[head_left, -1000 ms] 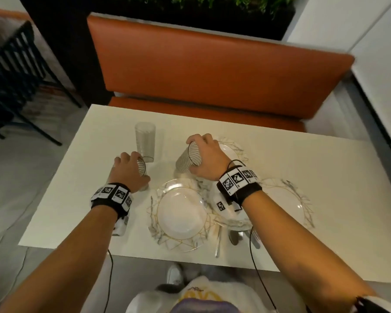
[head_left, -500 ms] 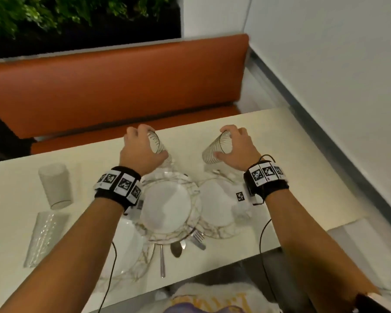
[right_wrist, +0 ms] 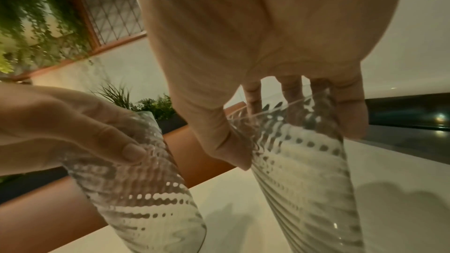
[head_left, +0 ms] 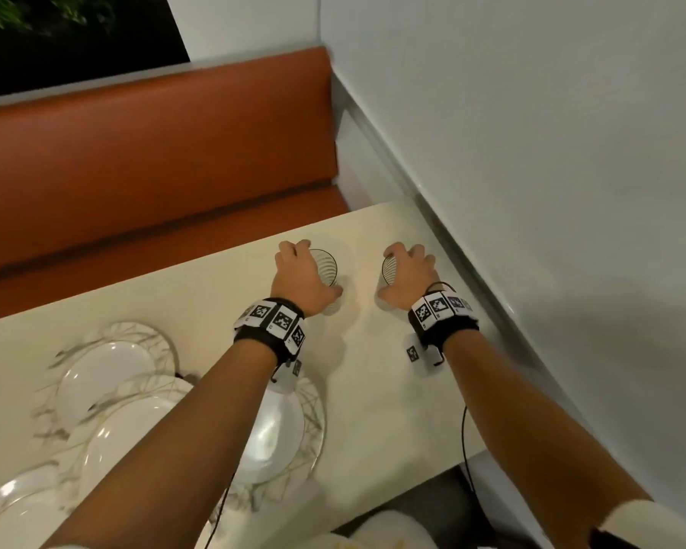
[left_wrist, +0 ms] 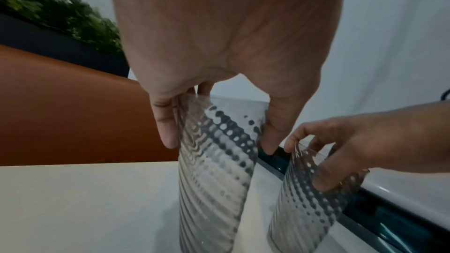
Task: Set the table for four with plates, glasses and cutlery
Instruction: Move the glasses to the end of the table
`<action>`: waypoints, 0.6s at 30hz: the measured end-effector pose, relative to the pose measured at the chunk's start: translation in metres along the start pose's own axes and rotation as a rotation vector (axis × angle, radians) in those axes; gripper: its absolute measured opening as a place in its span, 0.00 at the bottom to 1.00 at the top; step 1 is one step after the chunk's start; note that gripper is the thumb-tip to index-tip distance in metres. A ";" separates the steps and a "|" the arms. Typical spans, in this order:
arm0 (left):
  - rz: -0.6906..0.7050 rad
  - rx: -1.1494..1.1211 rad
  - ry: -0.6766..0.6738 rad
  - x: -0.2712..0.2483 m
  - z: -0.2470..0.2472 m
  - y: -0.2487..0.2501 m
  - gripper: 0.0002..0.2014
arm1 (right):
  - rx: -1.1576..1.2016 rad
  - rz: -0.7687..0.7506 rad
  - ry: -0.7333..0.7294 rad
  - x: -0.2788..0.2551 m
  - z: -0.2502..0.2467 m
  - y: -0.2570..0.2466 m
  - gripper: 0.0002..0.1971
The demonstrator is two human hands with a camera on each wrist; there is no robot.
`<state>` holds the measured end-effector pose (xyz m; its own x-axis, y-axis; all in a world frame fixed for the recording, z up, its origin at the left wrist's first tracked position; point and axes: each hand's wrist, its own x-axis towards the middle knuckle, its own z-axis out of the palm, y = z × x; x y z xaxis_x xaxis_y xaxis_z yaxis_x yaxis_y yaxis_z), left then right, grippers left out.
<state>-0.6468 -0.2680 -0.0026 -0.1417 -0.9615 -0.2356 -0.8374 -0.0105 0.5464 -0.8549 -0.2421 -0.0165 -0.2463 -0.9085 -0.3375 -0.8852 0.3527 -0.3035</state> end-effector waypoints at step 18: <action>0.057 -0.031 -0.014 0.073 0.068 0.055 0.51 | 0.128 0.044 0.084 0.101 -0.027 0.043 0.57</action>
<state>-0.7395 -0.3201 -0.0442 -0.1959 -0.9569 -0.2145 -0.8111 0.0352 0.5839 -0.9287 -0.3243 -0.0400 -0.3210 -0.9051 -0.2787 -0.8164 0.4136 -0.4030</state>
